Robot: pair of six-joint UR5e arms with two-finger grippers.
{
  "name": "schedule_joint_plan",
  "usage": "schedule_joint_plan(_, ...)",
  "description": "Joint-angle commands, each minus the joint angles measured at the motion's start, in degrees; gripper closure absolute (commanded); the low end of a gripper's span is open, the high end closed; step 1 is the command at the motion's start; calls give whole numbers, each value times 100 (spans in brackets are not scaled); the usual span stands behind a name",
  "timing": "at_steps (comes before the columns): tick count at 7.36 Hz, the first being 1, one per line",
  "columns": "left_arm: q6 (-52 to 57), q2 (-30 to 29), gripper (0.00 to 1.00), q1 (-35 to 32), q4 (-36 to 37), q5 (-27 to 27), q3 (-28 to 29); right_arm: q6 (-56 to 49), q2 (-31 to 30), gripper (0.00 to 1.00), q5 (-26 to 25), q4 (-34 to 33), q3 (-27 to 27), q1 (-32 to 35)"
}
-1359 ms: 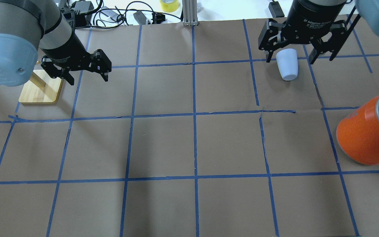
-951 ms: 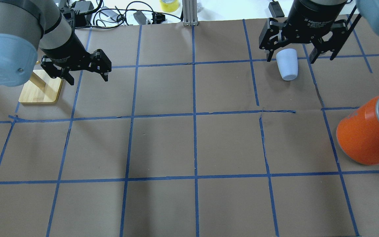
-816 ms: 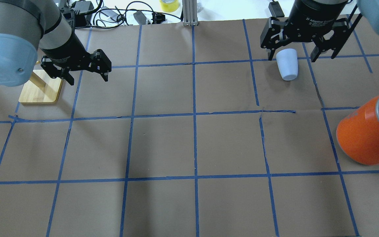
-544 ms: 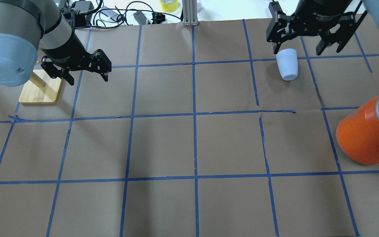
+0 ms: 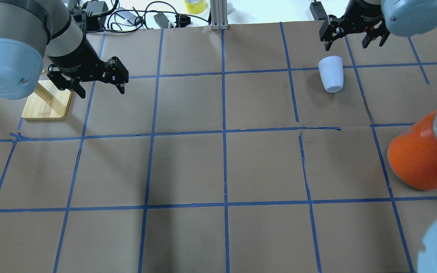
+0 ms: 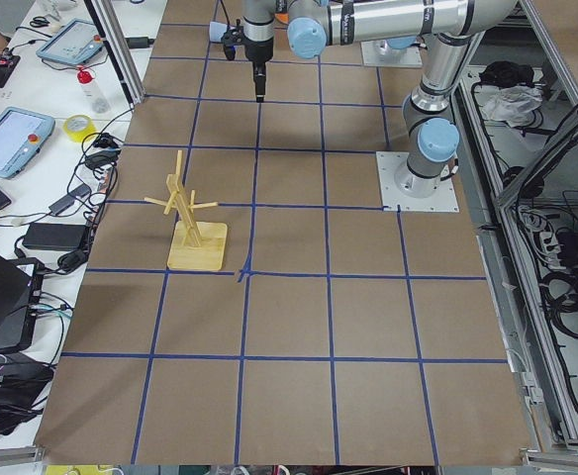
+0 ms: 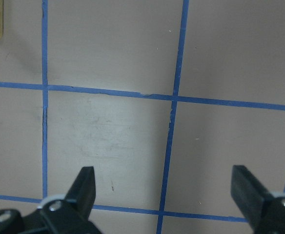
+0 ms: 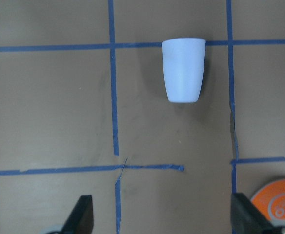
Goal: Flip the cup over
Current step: 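Close the right gripper around the white cup's base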
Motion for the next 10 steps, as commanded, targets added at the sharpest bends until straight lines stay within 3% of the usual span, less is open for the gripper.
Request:
schedule_joint_plan(1,-2,0,0,0,0,3,0,-314,1085,0,59,-1077,-102,-398)
schedule_joint_plan(4,-2,0,0,0,0,3,0,-253,1571,0,455,-1114,-376,-408)
schedule_joint_plan(10,7,0,0,0,0,3,0,-245,2028,0,473,-1552,-297,-426)
